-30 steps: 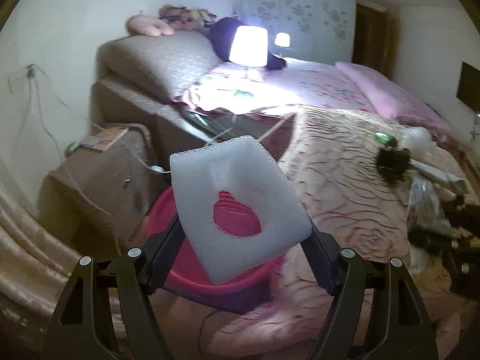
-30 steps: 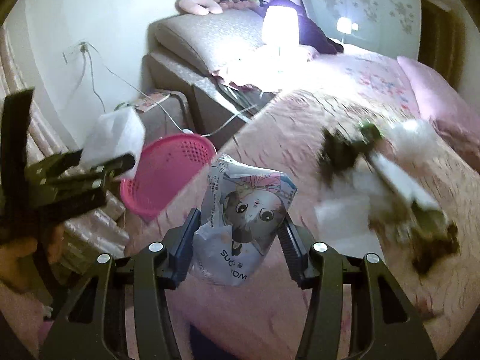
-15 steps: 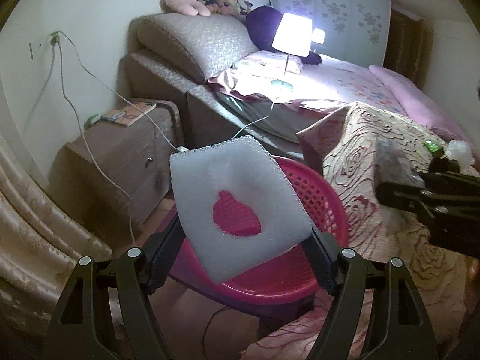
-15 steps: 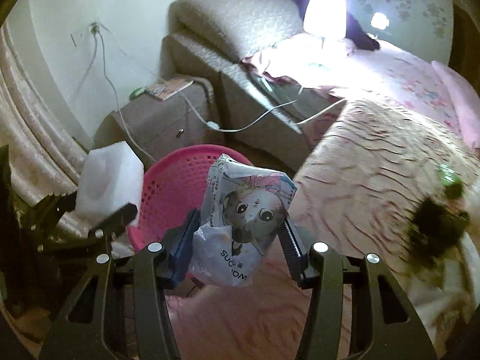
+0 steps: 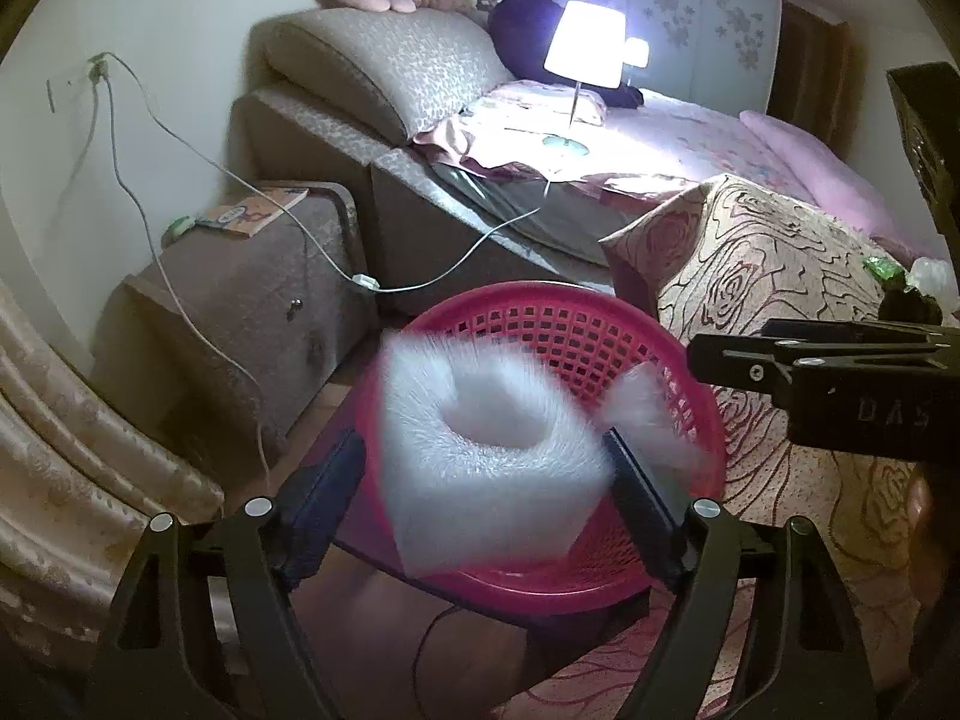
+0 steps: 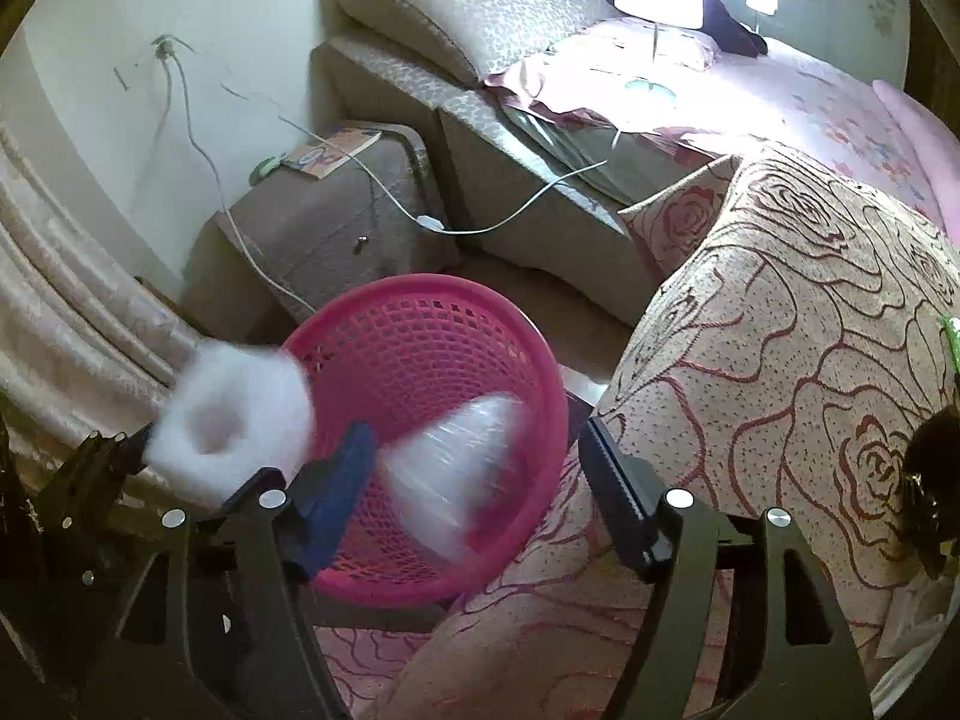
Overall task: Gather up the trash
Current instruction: 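Carry the foam pad and snack bag over the pink basket and release both, then grasp the white tissue with the left tool while the right tool grasps the dark wrapper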
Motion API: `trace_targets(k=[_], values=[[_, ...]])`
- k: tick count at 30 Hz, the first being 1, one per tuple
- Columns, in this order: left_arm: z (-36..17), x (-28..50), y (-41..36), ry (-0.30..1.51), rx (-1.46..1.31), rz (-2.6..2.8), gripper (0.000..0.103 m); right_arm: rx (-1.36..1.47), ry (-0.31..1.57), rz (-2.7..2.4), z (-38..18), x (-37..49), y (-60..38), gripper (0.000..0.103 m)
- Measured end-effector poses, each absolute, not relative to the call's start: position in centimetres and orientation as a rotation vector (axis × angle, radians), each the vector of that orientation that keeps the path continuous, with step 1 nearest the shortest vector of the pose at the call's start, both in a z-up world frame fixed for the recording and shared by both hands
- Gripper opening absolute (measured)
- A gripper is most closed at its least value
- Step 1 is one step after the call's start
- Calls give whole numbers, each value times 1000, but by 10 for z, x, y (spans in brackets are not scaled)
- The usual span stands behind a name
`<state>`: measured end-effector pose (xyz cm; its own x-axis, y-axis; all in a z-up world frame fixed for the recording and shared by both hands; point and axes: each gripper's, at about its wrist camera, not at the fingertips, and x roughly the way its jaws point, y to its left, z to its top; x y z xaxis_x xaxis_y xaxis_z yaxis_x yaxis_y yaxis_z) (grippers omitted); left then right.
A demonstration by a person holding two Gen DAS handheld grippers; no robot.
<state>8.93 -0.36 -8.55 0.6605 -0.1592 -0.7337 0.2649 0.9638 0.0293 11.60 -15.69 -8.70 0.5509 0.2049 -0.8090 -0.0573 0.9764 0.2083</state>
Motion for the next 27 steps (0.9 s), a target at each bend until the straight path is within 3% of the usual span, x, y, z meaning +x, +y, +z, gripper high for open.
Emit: trace_targets(k=[12,20,27], values=[[-70,84,9,770,137,-149,86,175,893,101,-70,93,-171,69],[-57,74,4,758,117,-151,89,189,796,54,-50,54,-186,83],[-47,57,-20,734,150,-214,90,242,754,27,-34,17,-211,83]])
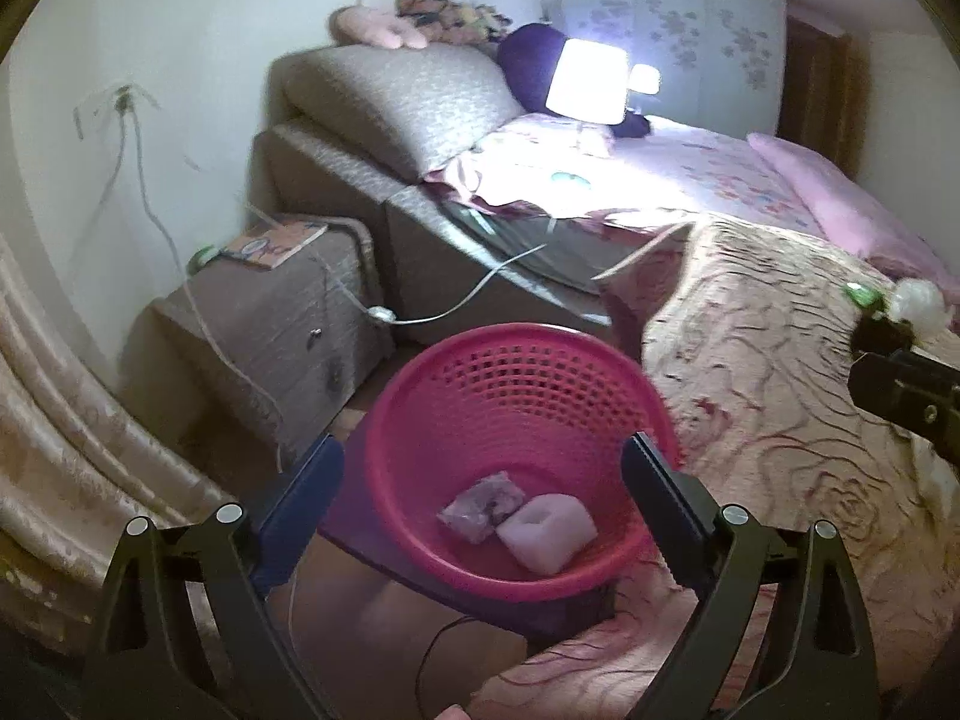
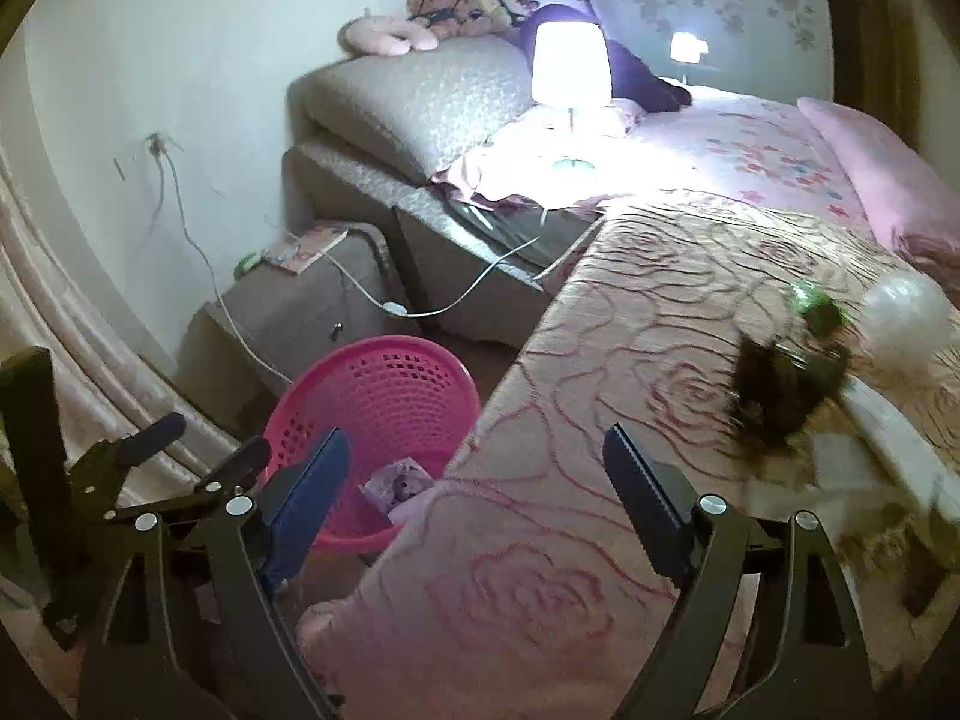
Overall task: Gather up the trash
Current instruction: 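Grasp the white tissue with the left tool while the right tool grasps the dark wrapper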
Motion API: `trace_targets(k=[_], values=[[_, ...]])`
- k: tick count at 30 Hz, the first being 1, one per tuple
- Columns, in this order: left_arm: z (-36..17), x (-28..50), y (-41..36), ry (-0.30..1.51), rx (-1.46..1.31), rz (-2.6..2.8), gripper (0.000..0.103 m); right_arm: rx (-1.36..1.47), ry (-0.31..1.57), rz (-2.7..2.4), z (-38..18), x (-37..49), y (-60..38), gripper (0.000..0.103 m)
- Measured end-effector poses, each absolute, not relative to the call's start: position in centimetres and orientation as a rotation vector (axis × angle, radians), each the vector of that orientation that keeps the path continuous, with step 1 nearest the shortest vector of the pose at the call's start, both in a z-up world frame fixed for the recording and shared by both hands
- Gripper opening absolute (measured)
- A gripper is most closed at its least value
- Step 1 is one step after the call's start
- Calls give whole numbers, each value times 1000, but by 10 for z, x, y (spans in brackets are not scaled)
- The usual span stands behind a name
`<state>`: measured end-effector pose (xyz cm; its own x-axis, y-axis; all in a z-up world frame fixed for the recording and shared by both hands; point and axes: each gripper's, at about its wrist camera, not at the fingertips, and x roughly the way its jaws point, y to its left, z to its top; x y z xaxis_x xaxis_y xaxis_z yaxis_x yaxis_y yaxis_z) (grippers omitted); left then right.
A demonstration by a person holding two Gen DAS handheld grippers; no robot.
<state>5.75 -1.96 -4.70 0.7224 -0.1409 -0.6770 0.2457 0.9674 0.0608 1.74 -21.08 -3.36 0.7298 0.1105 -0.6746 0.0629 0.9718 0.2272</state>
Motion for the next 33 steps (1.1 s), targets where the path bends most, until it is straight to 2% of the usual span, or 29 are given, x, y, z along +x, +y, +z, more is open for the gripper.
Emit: trace_targets(k=[21,33], values=[[-55,-20,-144,730,315,-601,90,280,699,-291,-29,-131,-335,84],[-54,-41,-203,769,291,-790,90,334,705,-391,-44,-168,-373,84]])
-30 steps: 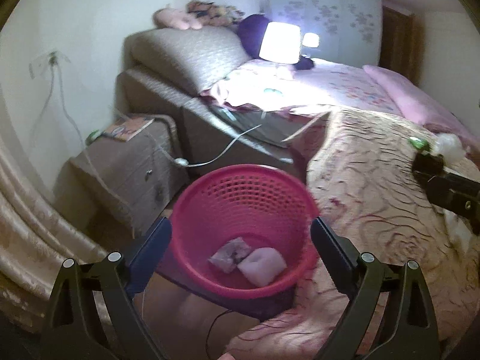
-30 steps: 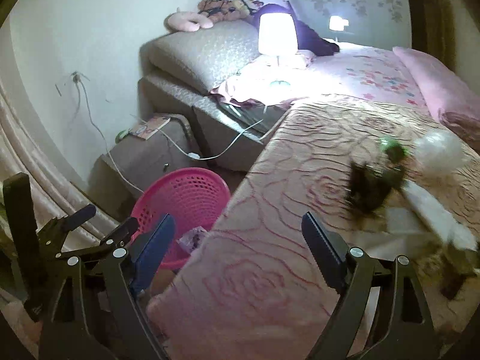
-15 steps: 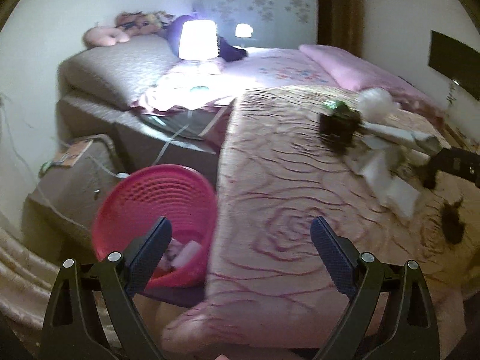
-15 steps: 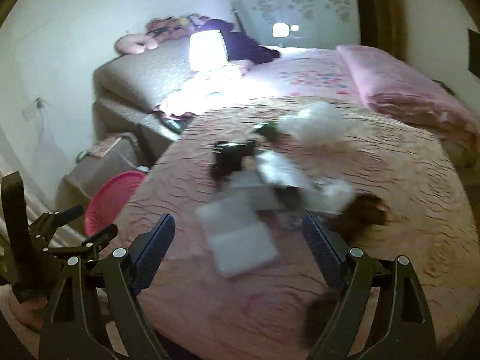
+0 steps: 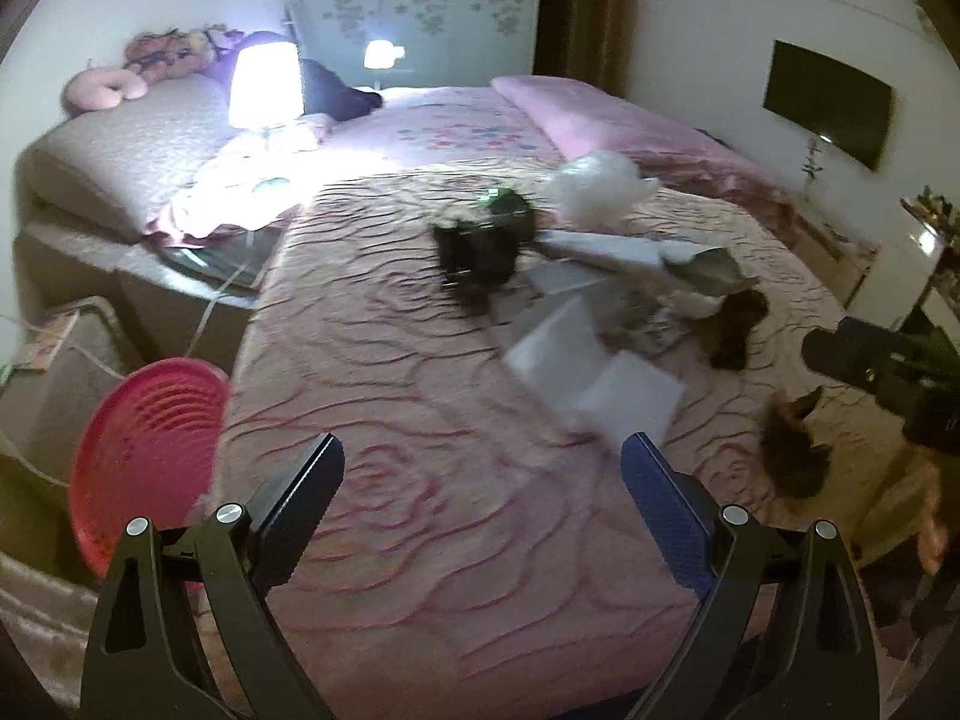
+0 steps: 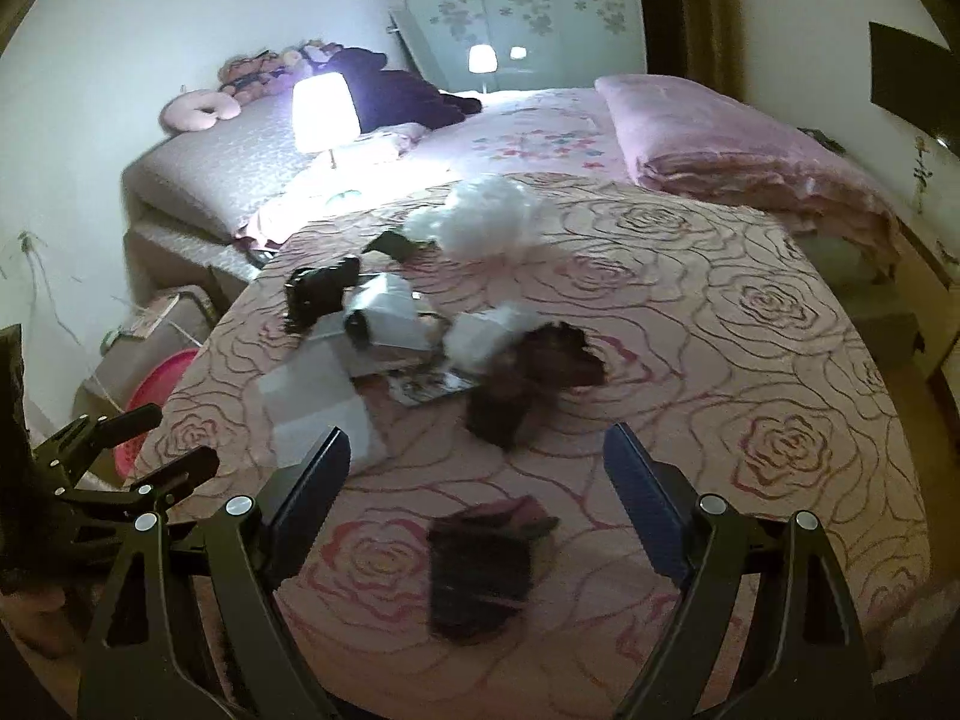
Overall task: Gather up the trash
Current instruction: 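Grasp the white tissue with the left tool while the right tool grasps the dark wrapper, then carry the tissue and dark wrapper to the pink basket and release both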
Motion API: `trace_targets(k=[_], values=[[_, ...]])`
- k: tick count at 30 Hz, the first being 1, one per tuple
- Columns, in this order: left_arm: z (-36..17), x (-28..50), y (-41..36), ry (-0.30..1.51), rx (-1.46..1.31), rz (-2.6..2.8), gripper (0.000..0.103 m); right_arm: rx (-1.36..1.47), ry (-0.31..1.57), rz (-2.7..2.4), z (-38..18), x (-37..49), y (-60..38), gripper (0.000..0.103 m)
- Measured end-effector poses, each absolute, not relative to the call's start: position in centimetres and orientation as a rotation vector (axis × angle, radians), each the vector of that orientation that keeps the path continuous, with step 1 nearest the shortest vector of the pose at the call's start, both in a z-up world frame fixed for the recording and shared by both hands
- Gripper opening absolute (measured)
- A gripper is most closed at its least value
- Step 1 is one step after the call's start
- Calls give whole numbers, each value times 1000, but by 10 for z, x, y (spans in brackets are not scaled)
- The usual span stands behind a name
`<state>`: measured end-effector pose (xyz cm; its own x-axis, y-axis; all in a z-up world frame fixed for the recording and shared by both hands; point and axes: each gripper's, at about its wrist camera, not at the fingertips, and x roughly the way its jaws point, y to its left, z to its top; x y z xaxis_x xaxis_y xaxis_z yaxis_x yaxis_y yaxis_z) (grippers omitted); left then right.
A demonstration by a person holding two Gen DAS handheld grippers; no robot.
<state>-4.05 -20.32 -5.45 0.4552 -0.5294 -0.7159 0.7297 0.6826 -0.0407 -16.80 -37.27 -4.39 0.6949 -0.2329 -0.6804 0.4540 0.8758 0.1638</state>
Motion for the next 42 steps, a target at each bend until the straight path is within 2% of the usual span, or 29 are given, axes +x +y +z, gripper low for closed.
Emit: trace_targets(k=[11,15,16,18,20,24,33,42], values=[[-73,-26,-253,843,292,-862,88,384,709,-403,-55,-181,-387,84],[-81,-25,-261,866,307,-872,64,393,710,-407,-59,-184,-389,84],[-80,-26,-262,866,310,-877,61,393,710,-409,-59,-184,-390,83],[-80,-27,-263,874,302,-904,37,396,714,-415,-61,-185,-390,84],[-81,-28,-262,883,289,-925,25,399,720,-414,-64,-185,-390,83],[-82,-31,-259,882,273,-944,15,403,731,-390,-68,-184,-386,83],[-70,-37,-240,849,248,-938,11,356,785,-320,-79,-173,-364,81],[-64,-28,-210,829,236,-864,11,300,841,-299,-92,-163,-348,45]])
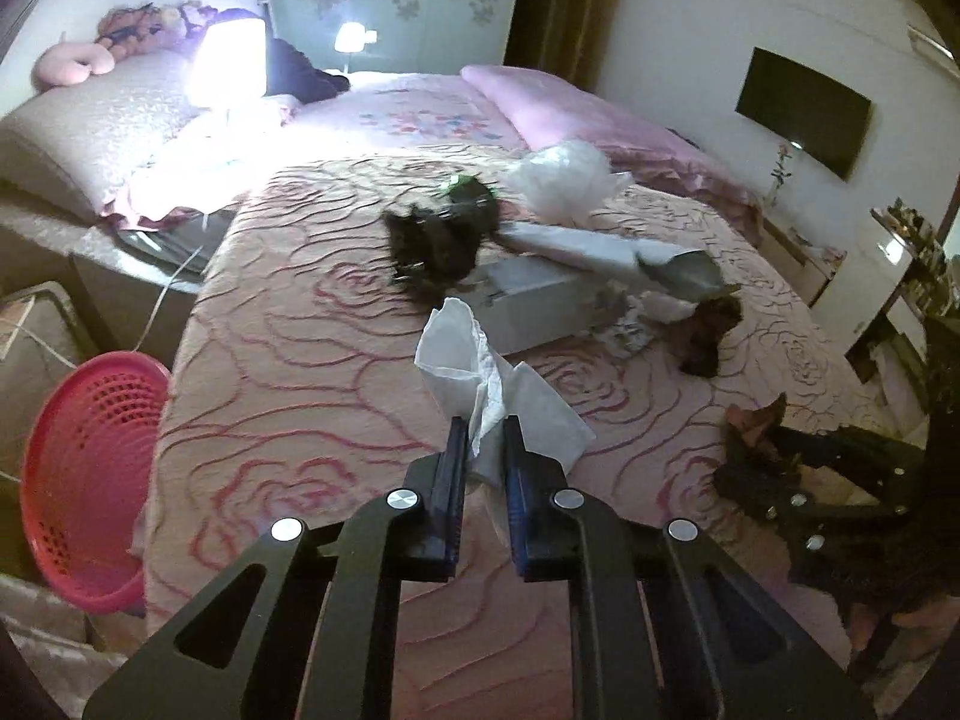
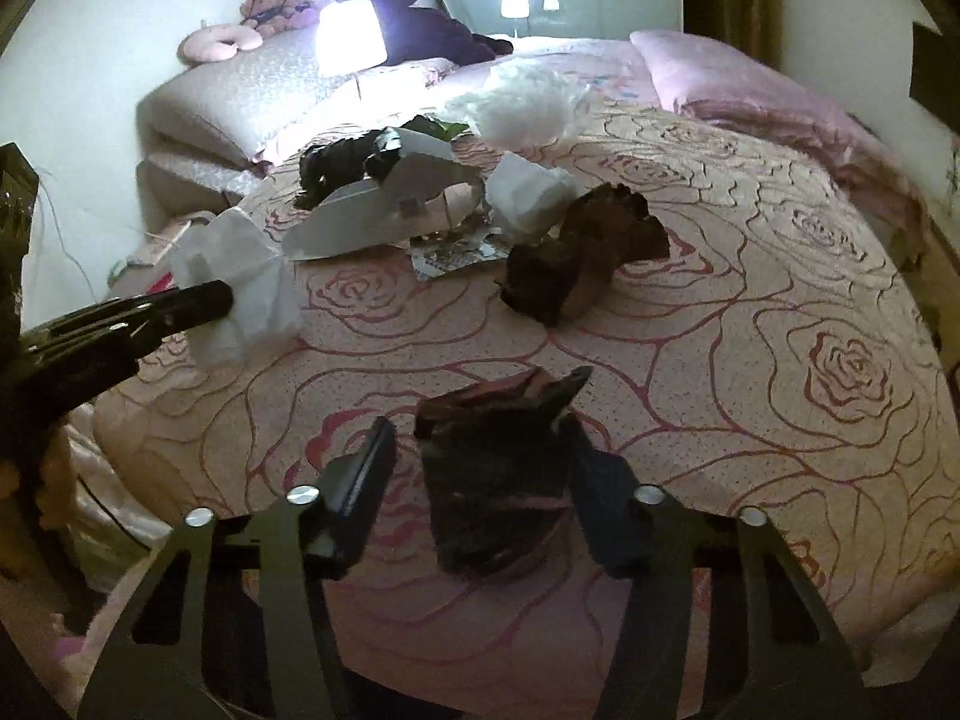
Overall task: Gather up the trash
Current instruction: 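Carry the tissue and dark wrapper to the pink basket and release both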
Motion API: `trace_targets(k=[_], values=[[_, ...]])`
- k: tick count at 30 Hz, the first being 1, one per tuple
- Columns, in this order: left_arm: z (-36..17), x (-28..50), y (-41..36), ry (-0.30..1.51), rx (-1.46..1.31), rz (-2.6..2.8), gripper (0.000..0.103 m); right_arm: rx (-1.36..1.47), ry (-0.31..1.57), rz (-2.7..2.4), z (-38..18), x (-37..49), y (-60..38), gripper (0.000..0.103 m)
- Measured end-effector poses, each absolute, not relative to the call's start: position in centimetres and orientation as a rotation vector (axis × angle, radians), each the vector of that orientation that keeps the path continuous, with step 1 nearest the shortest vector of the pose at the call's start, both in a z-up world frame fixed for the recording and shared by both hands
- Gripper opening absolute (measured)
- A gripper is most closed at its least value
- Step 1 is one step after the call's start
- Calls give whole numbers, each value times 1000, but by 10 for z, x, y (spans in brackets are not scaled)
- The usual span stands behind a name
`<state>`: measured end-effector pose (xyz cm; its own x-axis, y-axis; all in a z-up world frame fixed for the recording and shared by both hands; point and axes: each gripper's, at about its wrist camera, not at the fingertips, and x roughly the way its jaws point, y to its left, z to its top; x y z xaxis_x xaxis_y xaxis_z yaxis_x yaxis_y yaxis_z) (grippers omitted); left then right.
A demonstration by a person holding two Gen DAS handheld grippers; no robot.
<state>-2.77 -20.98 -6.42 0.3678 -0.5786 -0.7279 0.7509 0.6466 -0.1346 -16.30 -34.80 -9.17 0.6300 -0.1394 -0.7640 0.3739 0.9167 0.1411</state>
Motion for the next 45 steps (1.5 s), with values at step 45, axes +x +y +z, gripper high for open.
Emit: trace_targets(k=[45], values=[[-58,84,-33,812,103,-395,11,190,836,130,-49,47,-206,42]])
